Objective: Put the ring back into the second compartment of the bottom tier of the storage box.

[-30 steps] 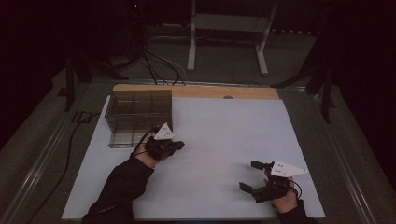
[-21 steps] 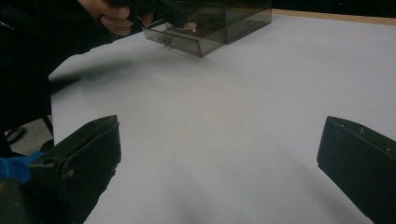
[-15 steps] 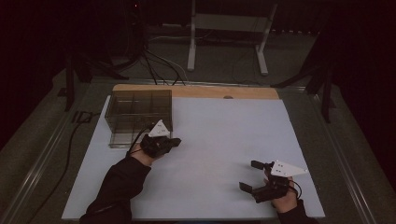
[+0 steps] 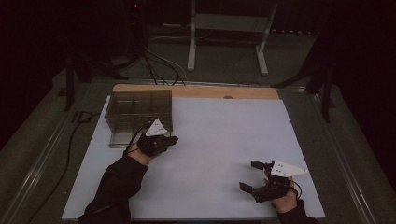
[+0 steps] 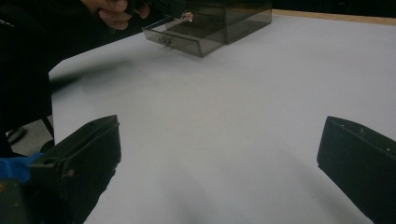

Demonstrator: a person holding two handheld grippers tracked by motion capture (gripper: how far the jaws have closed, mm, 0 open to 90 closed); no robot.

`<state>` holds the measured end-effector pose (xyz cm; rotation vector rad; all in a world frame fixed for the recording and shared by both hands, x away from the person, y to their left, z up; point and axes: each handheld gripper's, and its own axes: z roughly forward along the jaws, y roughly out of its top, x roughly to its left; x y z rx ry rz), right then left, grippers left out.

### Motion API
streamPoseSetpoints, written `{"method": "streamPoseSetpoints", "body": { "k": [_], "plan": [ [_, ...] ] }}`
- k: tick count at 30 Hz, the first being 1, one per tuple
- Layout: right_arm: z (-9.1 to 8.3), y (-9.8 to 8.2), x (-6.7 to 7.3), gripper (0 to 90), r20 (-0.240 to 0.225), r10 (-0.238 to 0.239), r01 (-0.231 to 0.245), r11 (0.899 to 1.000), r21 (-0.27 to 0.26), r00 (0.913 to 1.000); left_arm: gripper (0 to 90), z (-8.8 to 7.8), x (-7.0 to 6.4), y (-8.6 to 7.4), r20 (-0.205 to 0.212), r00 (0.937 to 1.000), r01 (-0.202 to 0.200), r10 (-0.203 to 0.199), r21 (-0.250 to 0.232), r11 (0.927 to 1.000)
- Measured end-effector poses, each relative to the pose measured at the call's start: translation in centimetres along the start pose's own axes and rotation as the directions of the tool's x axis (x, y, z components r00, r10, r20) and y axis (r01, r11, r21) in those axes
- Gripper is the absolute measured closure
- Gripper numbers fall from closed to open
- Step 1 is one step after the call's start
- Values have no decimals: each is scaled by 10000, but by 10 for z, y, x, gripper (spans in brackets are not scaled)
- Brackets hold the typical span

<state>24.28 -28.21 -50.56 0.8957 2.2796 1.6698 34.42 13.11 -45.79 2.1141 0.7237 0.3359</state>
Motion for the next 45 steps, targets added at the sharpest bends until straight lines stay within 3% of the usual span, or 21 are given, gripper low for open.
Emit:
{"method": "streamPoseSetpoints", "body": {
  "k": [27,45],
  "plan": [
    [0,0,0,0,7,36,-36,10000,-38,10000,894,-19,14,-1,-482,9985,233,-247,-298,9993],
    [0,0,0,0,-22,35,-36,10000,-61,10000,894,-37,35,-7,-1161,9901,721,-786,-588,9957]
  ]
}}
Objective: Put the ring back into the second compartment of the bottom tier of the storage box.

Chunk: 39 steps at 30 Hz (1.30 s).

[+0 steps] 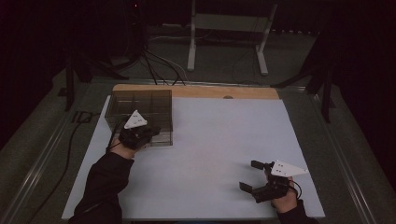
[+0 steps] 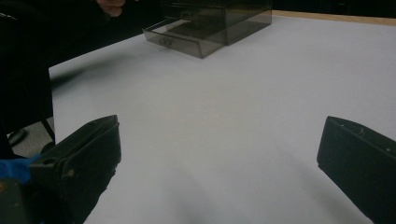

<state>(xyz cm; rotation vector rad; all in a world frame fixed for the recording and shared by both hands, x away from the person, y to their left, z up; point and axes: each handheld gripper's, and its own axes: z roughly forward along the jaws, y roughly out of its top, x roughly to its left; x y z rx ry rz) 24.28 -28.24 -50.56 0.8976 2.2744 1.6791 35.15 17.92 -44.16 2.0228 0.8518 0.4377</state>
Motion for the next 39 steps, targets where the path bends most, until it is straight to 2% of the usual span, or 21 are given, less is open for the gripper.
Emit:
{"method": "streamPoseSetpoints", "body": {
  "k": [13,15,29,39],
  "plan": [
    [0,0,-1,0,-1,44,-44,10000,-16,10000,893,-2,13,-10,-401,9985,382,-380,49,9993],
    [0,0,0,0,20,17,-17,10000,-25,10000,894,-1,15,-12,-598,9976,361,-357,56,9993],
    [0,0,0,0,16,6,-6,10000,-2,10000,894,0,31,-25,-853,9915,1004,-984,204,9947],
    [0,0,0,0,-14,16,-16,10000,-13,10000,893,4,38,-32,-1010,9886,1156,-1113,385,9925]
  ]
}}
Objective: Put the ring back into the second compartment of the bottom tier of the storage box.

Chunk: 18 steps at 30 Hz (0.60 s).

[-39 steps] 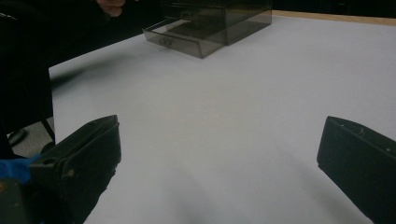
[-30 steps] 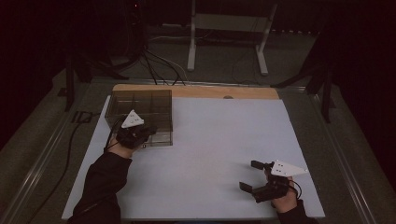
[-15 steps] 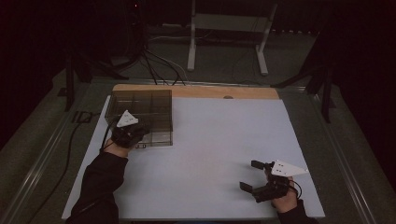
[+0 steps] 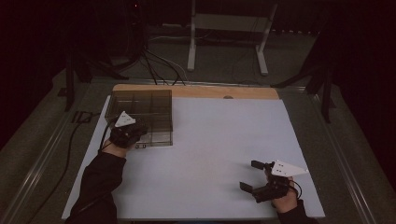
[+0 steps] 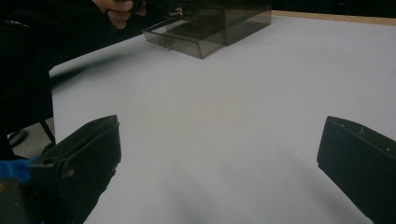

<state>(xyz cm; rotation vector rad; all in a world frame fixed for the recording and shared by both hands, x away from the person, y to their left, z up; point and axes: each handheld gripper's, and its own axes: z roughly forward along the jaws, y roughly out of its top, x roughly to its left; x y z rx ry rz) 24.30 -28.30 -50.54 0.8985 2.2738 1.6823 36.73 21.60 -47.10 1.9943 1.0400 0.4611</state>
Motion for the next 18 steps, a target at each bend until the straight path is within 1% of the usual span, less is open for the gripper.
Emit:
{"method": "streamPoseSetpoints", "body": {
  "k": [4,6,7,9,11,14,16,17,18],
  "plan": [
    [0,0,0,0,4,9,-9,10000,-13,10000,893,2,2,-4,-98,9999,37,-35,178,9998],
    [0,0,0,0,9,-8,8,10000,-28,10000,893,2,2,-4,-98,9999,37,-35,178,9998],
    [0,0,0,0,4,7,-7,10000,-8,10000,893,3,5,-5,-126,9998,139,-137,184,9997],
    [0,0,0,0,8,12,-12,10000,-6,10000,893,4,5,-7,-216,9997,131,-126,231,9996],
    [0,0,0,0,18,11,-11,10000,-19,10000,893,5,5,-7,-197,9997,124,-118,265,9996],
    [0,0,0,0,17,28,-28,10000,4,10000,892,8,5,-10,-278,9995,134,-121,467,9988],
    [0,0,0,0,4,10,-10,10000,-23,10000,892,10,7,-11,-204,9996,216,-205,552,9982],
    [0,0,0,0,-5,29,-29,10000,-19,10000,892,11,7,-12,-293,9992,299,-282,592,9978],
    [0,0,-1,0,-5,33,-33,10000,-14,10000,892,11,8,-12,-290,9990,361,-342,674,9971]
  ]
}}
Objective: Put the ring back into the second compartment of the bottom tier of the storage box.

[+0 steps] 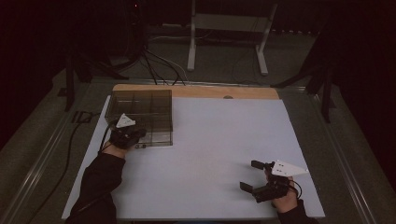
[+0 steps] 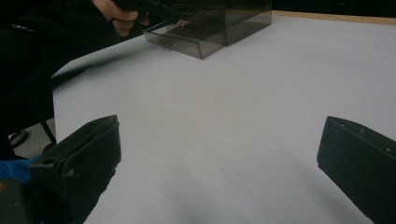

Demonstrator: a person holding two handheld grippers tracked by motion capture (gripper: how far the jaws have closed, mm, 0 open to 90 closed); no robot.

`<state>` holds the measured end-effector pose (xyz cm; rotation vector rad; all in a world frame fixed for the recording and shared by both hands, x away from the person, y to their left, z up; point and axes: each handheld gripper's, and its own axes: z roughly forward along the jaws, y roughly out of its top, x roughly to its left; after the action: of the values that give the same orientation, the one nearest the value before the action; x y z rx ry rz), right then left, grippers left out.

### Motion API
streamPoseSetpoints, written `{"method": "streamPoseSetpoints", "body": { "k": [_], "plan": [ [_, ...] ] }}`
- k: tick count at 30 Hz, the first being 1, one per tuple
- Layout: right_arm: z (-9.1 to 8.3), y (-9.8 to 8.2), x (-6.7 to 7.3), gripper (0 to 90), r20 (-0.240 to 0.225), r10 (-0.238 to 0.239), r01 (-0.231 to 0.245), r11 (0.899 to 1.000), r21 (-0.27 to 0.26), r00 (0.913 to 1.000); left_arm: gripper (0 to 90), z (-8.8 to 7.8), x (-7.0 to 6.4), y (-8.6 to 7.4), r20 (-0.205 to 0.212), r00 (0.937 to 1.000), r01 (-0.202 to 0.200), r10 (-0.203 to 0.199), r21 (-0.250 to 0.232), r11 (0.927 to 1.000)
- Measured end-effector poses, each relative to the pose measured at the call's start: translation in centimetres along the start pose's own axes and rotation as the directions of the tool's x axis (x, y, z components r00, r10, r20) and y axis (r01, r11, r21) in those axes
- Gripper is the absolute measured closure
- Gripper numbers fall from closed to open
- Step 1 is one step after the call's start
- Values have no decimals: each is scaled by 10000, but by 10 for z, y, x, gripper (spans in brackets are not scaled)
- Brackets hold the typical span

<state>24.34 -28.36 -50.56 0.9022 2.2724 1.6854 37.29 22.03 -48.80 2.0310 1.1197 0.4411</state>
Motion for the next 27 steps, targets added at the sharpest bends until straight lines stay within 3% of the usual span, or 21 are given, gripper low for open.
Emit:
{"method": "streamPoseSetpoints", "body": {
  "k": [8,12,18,27],
  "plan": [
    [0,0,0,0,-8,18,-17,10000,9,10000,891,3,-1,-1,-331,9994,47,-42,180,9998],
    [0,0,0,0,-39,86,-86,10000,18,10000,876,4,0,-1,-274,9990,344,-341,109,9993],
    [0,0,0,0,-40,72,-72,10000,27,10000,614,-1,-5,3,-660,9967,480,-479,10,9988],
    [0,0,0,0,-28,8,-8,10000,18,10000,453,-10,-9,7,-774,9939,778,-787,-147,9969]
  ]
}}
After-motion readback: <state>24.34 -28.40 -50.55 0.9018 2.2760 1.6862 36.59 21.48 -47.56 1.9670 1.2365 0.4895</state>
